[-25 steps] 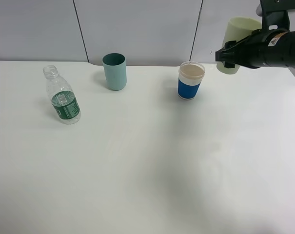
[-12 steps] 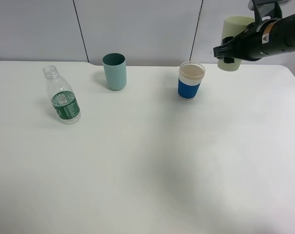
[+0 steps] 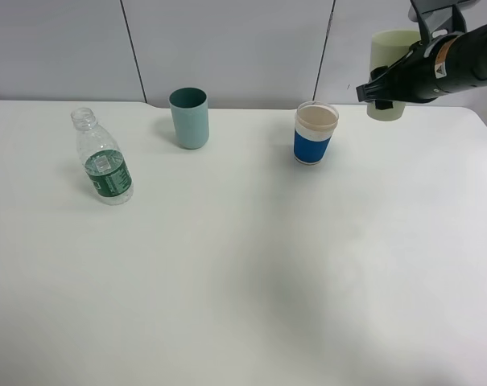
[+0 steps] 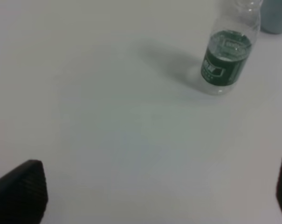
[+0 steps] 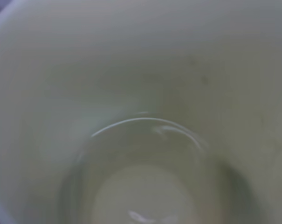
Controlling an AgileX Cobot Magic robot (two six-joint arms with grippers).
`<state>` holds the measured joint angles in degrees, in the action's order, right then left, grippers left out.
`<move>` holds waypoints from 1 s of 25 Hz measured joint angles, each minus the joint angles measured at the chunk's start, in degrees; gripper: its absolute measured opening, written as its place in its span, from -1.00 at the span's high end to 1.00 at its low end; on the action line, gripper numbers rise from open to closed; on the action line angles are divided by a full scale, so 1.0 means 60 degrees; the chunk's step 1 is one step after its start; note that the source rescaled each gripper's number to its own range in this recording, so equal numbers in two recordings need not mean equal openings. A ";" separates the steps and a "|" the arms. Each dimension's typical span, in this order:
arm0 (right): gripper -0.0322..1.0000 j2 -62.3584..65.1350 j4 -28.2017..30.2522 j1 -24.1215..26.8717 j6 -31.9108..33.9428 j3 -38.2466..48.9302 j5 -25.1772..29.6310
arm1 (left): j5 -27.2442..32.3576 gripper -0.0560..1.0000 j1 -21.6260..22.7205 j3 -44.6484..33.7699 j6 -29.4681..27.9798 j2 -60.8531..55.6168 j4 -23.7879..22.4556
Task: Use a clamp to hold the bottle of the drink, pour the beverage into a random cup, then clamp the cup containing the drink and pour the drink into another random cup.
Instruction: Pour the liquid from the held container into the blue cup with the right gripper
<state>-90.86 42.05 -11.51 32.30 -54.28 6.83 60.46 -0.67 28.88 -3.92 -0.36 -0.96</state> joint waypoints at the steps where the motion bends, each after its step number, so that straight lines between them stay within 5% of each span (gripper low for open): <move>1: 0.88 0.0000 0.0659 0.0000 0.0519 0.0000 0.0136 | 0.0000 -1.00 0.0000 0.0000 0.0000 0.0000 0.0000; 4: 0.88 0.0000 0.2560 -0.0038 0.2522 0.0000 0.0422 | 0.0000 -1.00 0.0000 0.0000 0.0000 0.0000 0.0000; 9: 0.88 0.0000 0.4540 -0.0290 0.4188 0.0000 0.0616 | 0.0000 -1.00 0.0000 0.0000 0.0000 0.0000 0.0000; 25: 0.88 -0.1239 0.5476 -0.1577 0.4472 -0.0933 0.2163 | -0.0008 -1.00 0.0000 0.0000 0.0000 0.0000 0.0000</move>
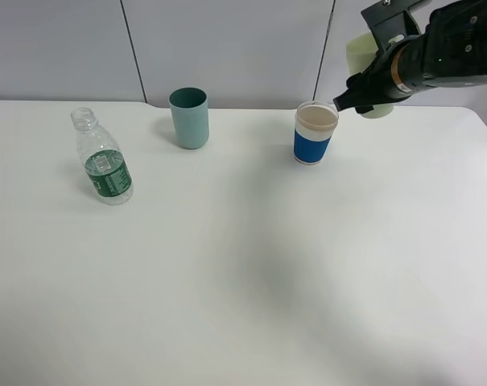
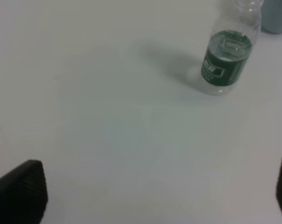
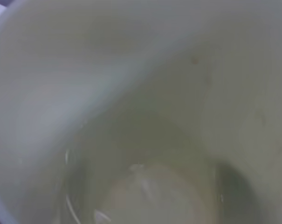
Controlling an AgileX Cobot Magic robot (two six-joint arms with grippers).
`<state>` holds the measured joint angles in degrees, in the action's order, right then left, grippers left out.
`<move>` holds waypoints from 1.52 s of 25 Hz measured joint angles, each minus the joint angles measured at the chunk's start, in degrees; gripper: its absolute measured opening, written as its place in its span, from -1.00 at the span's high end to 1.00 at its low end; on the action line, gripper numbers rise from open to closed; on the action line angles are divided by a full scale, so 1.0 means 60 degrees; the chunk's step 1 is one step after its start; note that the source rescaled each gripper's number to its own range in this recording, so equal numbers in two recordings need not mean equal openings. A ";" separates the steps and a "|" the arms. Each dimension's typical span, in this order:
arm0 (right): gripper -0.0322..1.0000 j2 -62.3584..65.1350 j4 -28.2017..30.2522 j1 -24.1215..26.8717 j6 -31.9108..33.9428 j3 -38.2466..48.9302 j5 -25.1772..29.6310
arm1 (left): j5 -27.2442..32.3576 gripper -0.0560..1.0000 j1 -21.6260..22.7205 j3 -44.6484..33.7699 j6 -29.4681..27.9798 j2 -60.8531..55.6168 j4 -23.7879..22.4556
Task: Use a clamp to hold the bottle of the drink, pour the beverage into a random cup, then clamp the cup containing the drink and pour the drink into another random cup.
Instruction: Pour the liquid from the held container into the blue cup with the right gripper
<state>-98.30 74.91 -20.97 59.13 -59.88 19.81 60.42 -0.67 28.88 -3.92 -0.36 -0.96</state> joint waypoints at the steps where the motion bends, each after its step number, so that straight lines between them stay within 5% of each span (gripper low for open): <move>1: 0.88 -0.0100 0.0010 -0.0095 -0.0028 -0.0128 0.0101 | 0.0000 -1.00 0.0000 0.0000 0.0000 0.0000 0.0000; 13: 0.88 -0.0733 0.0269 -0.0578 -0.0899 -0.0605 0.1334 | 0.0000 -1.00 0.0000 0.0000 0.0000 0.0000 0.0000; 38: 0.88 -0.1089 0.2075 -0.0578 -0.2996 -0.0624 0.1868 | 0.0000 -1.00 0.0000 0.0000 0.0000 0.0000 0.0000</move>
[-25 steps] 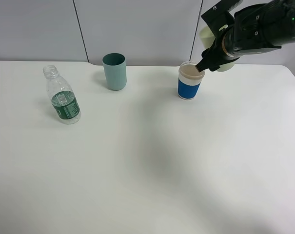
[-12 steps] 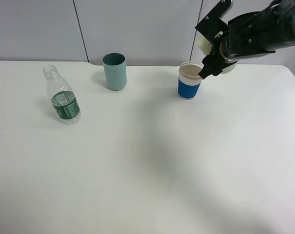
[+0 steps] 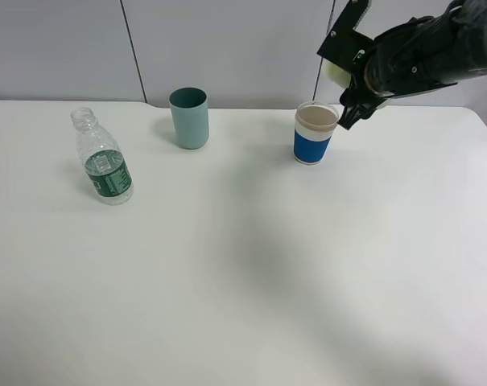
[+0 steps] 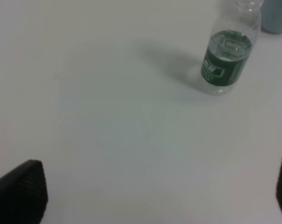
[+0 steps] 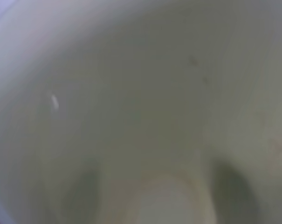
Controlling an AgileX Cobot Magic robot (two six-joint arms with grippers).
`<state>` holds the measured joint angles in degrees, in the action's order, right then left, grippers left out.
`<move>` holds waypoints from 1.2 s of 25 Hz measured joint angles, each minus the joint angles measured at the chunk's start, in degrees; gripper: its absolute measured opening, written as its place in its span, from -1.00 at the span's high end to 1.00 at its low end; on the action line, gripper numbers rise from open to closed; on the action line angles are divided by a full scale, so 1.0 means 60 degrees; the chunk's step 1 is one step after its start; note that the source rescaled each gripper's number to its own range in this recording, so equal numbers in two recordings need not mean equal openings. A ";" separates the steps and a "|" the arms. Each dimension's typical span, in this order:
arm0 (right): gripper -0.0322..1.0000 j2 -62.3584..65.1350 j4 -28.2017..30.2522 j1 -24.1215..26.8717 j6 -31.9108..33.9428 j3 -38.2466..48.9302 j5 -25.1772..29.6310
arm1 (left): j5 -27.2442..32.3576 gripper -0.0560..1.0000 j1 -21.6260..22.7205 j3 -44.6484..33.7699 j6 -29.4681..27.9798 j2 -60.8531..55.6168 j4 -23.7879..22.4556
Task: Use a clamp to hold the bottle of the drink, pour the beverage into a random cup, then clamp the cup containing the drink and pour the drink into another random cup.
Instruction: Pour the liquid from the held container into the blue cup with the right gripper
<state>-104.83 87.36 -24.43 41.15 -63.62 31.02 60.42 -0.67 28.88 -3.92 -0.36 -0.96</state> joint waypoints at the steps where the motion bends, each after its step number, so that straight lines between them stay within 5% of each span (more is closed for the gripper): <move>1: 0.88 0.0000 0.0056 0.0000 -0.0070 0.0000 0.0059 | 0.0000 -1.00 0.0000 0.0000 0.0000 0.0000 0.0000; 30: 0.88 0.0000 0.0389 0.0000 -0.2268 0.0000 0.0501 | 0.0000 -1.00 0.0000 0.0000 0.0000 0.0000 0.0008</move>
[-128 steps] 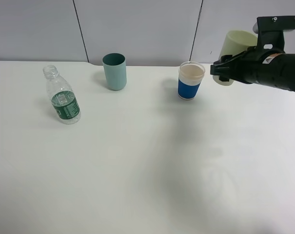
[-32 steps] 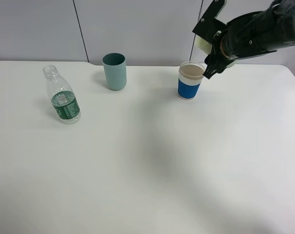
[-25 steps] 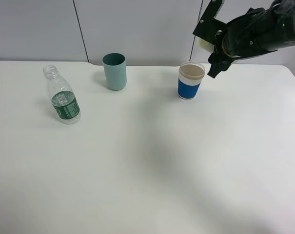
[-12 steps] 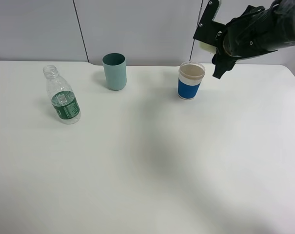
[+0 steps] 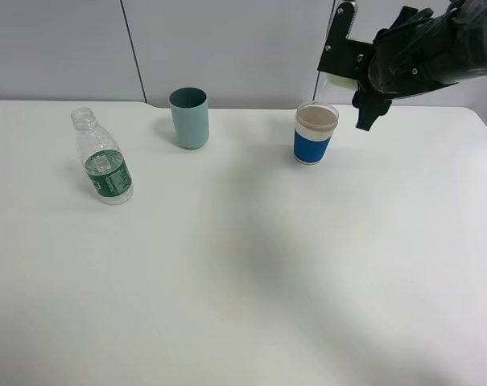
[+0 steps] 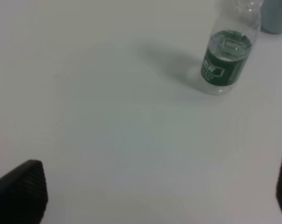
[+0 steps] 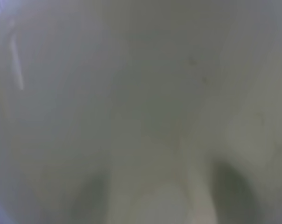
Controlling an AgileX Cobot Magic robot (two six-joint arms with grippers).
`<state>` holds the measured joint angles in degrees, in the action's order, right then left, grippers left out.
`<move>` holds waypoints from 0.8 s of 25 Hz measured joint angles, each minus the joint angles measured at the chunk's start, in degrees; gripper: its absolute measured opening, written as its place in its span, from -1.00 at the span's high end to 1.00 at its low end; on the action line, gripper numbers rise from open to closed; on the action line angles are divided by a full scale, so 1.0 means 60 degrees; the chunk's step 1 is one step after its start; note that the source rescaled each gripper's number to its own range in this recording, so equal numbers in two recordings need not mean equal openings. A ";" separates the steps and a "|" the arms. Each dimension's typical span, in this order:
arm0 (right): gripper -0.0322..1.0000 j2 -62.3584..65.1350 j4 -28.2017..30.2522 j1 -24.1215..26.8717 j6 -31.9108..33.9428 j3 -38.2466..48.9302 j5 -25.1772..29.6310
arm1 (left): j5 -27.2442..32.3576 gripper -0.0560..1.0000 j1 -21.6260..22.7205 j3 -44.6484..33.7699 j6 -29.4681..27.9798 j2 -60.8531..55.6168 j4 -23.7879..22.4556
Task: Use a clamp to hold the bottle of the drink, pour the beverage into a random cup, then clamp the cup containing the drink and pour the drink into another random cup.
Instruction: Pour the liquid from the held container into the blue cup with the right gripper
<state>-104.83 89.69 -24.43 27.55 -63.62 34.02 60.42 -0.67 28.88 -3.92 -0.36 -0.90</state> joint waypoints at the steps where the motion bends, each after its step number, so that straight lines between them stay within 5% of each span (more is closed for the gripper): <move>1: 0.88 0.0000 0.0000 0.0000 -0.0053 0.0000 0.0000 | 0.0000 -1.00 0.0000 0.0000 0.0000 0.0000 0.0000; 20: 0.88 0.0000 0.0674 0.0000 -0.0336 0.0000 0.0244 | 0.0000 -1.00 0.0000 0.0000 0.0000 0.0000 0.0000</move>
<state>-104.83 93.74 -24.43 25.53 -63.62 35.49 60.42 -0.67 28.88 -3.92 -0.36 -0.90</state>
